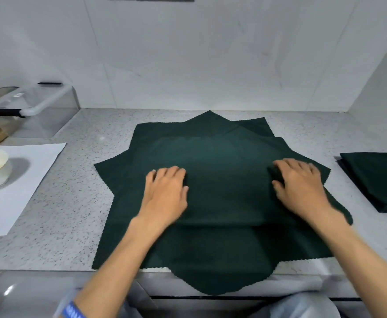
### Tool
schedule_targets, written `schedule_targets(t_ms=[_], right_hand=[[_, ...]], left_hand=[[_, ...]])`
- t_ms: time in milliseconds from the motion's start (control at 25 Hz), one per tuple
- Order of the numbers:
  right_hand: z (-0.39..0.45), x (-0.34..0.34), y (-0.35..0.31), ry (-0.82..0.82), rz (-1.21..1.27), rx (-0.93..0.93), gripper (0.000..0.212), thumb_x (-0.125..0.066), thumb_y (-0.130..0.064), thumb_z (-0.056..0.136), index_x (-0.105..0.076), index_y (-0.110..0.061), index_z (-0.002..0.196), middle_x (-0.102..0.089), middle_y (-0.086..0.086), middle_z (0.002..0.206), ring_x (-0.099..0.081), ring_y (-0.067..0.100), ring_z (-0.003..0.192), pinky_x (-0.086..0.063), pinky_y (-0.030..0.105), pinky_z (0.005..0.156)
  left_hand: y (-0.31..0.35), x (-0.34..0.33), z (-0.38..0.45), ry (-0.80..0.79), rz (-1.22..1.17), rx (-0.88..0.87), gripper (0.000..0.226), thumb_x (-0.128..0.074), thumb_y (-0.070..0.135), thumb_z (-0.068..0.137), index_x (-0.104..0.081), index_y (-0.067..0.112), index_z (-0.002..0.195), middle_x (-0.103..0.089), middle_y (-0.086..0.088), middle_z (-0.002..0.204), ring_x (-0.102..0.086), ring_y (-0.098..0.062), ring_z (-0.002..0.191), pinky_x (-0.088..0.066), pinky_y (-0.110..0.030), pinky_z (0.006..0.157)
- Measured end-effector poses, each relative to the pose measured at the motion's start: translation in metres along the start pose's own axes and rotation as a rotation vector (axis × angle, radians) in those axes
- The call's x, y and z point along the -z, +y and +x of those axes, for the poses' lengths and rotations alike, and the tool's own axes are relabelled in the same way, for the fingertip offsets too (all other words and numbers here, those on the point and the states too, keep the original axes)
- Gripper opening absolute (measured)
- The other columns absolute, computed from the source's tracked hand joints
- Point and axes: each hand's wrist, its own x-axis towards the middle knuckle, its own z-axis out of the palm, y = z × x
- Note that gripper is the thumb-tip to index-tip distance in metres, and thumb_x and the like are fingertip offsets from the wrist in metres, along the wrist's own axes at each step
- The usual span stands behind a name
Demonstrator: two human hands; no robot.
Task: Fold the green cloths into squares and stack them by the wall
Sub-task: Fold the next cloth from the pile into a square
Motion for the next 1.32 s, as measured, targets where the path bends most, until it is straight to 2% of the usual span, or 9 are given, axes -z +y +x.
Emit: schedule_targets(t_ms=[80,200,440,640,720,880,1000,1160,1320], right_hand=[[-0.045,-0.009,-0.052,0.113,0.135,0.124,0.04,-0.051,-0.027,0.086,-0.062,-0.011,0.122,-0.062,0.009,0.129,-0.056,0.033,0.121,-0.041,0.052,0.105],[-0.098,-0.024,-0.105,-0.015,0.192,0.208,0.055,-0.028,-0.036,0.093,-0.058,-0.013,0.133,-0.054,0.005,0.142,-0.05,0.026,0.133,-0.036,0.042,0.112],[-0.107,-0.037,-0.101,-0.035,0.067,0.231,0.059,-0.017,-0.045,0.101,-0.042,-0.017,0.147,-0.04,-0.001,0.153,-0.038,0.022,0.141,-0.017,0.037,0.113],[-0.11,-0.035,-0.102,-0.065,0.038,0.238,0.062,-0.012,-0.045,0.102,-0.039,-0.015,0.149,-0.038,0.0,0.155,-0.037,0.024,0.142,-0.018,0.039,0.112],[-0.11,-0.032,-0.103,-0.069,0.034,0.216,0.06,-0.018,-0.043,0.101,-0.041,-0.015,0.148,-0.039,0.001,0.154,-0.038,0.025,0.142,-0.019,0.041,0.112],[-0.113,-0.032,-0.108,-0.077,0.071,0.209,0.058,-0.025,-0.043,0.098,-0.042,-0.017,0.147,-0.039,0.0,0.154,-0.037,0.022,0.142,-0.017,0.04,0.111],[-0.11,-0.027,-0.055,-0.096,0.091,0.135,0.068,-0.019,-0.052,0.095,-0.034,-0.018,0.151,-0.03,-0.002,0.158,-0.029,0.018,0.146,-0.011,0.035,0.116],[-0.107,-0.006,0.059,-0.384,0.169,-0.004,0.064,-0.015,-0.056,0.1,0.006,-0.031,0.155,0.014,-0.014,0.16,0.016,0.0,0.145,0.009,0.022,0.117],[-0.097,-0.002,0.082,-0.476,0.198,0.089,0.067,-0.014,-0.057,0.093,0.016,-0.032,0.147,0.02,-0.015,0.156,0.016,0.002,0.146,0.008,0.019,0.116]], left_hand=[[0.015,-0.003,-0.032,-0.093,-0.064,0.035,0.053,-0.032,0.04,0.102,-0.035,0.017,0.149,-0.033,-0.002,0.158,-0.027,-0.023,0.145,-0.015,-0.042,0.119],[0.022,-0.015,-0.063,-0.207,-0.024,0.052,0.075,0.005,0.047,0.091,-0.018,0.016,0.156,-0.013,-0.002,0.164,-0.009,-0.021,0.151,-0.009,-0.045,0.122],[0.0,-0.018,-0.073,-0.228,-0.035,0.047,0.085,0.015,0.056,0.083,-0.003,0.02,0.157,0.003,0.001,0.165,0.008,-0.019,0.152,0.005,-0.04,0.121],[-0.074,0.024,-0.104,-0.262,0.182,0.297,0.064,-0.006,0.041,0.099,-0.005,0.013,0.156,0.002,-0.006,0.166,0.004,-0.023,0.152,-0.002,-0.045,0.123],[-0.042,0.016,-0.091,-0.101,0.057,0.103,0.059,-0.019,0.033,0.102,-0.017,0.006,0.154,-0.009,-0.011,0.164,-0.007,-0.028,0.151,-0.008,-0.046,0.123],[0.039,-0.022,-0.079,-0.201,-0.064,-0.307,0.069,-0.008,0.044,0.097,-0.027,0.008,0.153,-0.019,-0.005,0.162,-0.019,-0.022,0.149,-0.015,-0.042,0.12],[0.033,-0.027,-0.082,-0.268,-0.035,-0.272,0.077,0.011,0.053,0.087,-0.001,0.02,0.156,0.008,0.009,0.161,0.007,-0.011,0.15,0.003,-0.032,0.121],[0.029,-0.013,-0.084,-0.337,-0.08,-0.231,0.078,0.019,0.054,0.08,0.012,0.03,0.154,0.022,0.017,0.158,0.024,-0.005,0.145,0.011,-0.032,0.121],[-0.01,0.008,-0.091,-0.311,-0.039,-0.014,0.061,-0.011,0.044,0.096,0.004,0.04,0.154,0.016,0.015,0.159,0.015,-0.01,0.149,0.003,-0.036,0.123]])
